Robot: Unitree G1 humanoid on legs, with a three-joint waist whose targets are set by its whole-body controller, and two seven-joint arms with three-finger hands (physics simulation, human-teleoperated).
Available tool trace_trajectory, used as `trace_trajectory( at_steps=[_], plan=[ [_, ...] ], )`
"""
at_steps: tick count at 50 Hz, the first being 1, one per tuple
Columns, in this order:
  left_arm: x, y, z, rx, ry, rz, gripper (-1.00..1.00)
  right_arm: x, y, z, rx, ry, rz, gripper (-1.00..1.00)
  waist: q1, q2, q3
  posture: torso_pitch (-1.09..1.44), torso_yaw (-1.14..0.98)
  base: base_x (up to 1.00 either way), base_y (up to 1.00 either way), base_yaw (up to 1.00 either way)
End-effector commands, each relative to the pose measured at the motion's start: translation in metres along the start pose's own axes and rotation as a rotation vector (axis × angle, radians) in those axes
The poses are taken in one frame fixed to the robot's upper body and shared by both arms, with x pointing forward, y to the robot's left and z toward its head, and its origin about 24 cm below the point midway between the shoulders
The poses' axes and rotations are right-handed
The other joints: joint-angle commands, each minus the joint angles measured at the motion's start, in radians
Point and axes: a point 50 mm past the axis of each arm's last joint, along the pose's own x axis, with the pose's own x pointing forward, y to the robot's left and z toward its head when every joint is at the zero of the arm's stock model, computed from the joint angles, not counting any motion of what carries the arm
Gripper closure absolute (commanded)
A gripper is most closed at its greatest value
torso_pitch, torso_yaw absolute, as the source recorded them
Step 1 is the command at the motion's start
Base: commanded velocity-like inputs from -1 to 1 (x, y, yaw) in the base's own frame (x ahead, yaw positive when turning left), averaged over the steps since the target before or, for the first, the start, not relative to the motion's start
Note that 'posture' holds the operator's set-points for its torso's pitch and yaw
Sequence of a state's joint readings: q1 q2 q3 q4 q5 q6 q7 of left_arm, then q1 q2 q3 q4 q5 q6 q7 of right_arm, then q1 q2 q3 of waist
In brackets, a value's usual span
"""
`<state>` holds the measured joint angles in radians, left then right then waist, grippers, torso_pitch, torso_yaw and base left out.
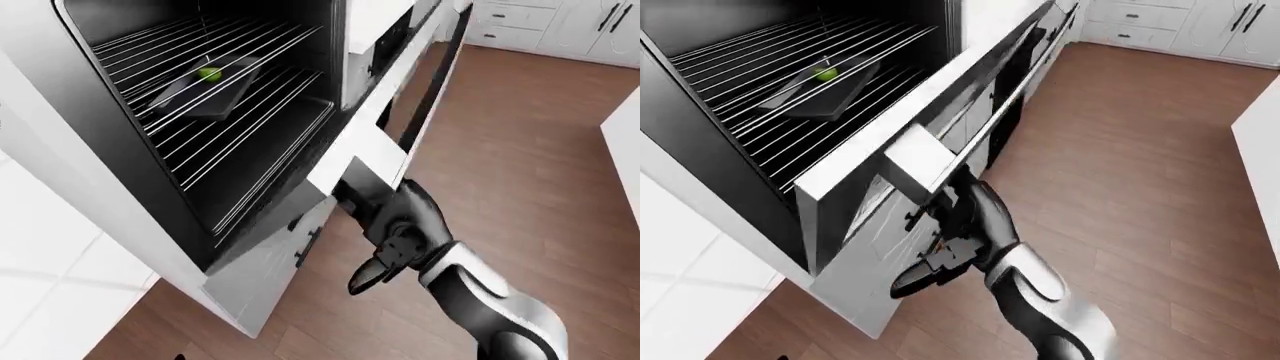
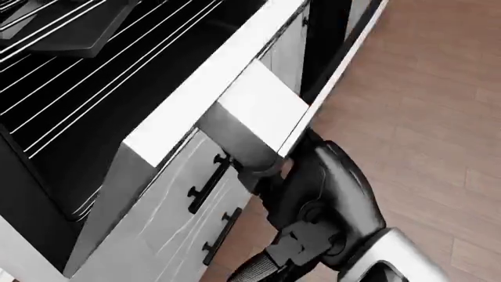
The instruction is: Close the oven door.
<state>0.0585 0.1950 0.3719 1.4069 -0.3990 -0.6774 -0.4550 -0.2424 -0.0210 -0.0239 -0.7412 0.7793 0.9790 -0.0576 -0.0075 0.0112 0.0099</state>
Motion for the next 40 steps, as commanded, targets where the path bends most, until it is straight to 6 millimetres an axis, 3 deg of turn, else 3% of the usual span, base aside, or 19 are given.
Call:
trace_trajectory(
  at_steps=[1, 11, 18, 22, 26, 32, 40],
  plan=[
    [0.002, 0.003, 0.008, 0.015, -0.041, 0.004, -1.00, 0.004, 0.029, 0.020, -0.012, -0.092, 0.151, -1.00, 0.002, 0.003, -0.016, 0.00, 0.00, 0.00, 0.00, 0.00],
    [0.001, 0.005, 0.007, 0.013, -0.038, 0.006, -1.00, 0.051, 0.059, 0.041, -0.125, -0.046, 0.225, -1.00, 0.003, 0.009, -0.012, 0.00, 0.00, 0.00, 0.00, 0.00],
    [0.000, 0.005, 0.007, 0.010, -0.038, 0.006, -1.00, 0.108, 0.082, 0.059, -0.275, 0.008, 0.221, -1.00, -0.001, 0.021, -0.002, 0.00, 0.00, 0.00, 0.00, 0.00],
    [0.000, 0.006, 0.007, 0.007, -0.036, 0.007, -1.00, 0.127, 0.088, 0.060, -0.327, 0.028, 0.219, -1.00, -0.003, 0.030, 0.003, 0.00, 0.00, 0.00, 0.00, 0.00],
    [0.001, 0.006, 0.008, 0.006, -0.038, 0.006, -1.00, 0.159, 0.095, 0.063, -0.367, 0.032, 0.203, -1.00, -0.004, 0.037, 0.005, 0.00, 0.00, 0.00, 0.00, 0.00],
    [0.000, 0.006, 0.007, 0.002, -0.038, 0.008, -1.00, 0.188, 0.114, 0.055, -0.401, 0.053, 0.237, -1.00, -0.010, 0.051, 0.005, 0.00, 0.00, 0.00, 0.00, 0.00],
    [-0.001, 0.006, 0.006, -0.001, -0.039, 0.009, -1.00, 0.199, 0.145, 0.035, -0.442, 0.085, 0.300, -1.00, -0.013, 0.063, 0.005, 0.00, 0.00, 0.00, 0.00, 0.00]
  ],
)
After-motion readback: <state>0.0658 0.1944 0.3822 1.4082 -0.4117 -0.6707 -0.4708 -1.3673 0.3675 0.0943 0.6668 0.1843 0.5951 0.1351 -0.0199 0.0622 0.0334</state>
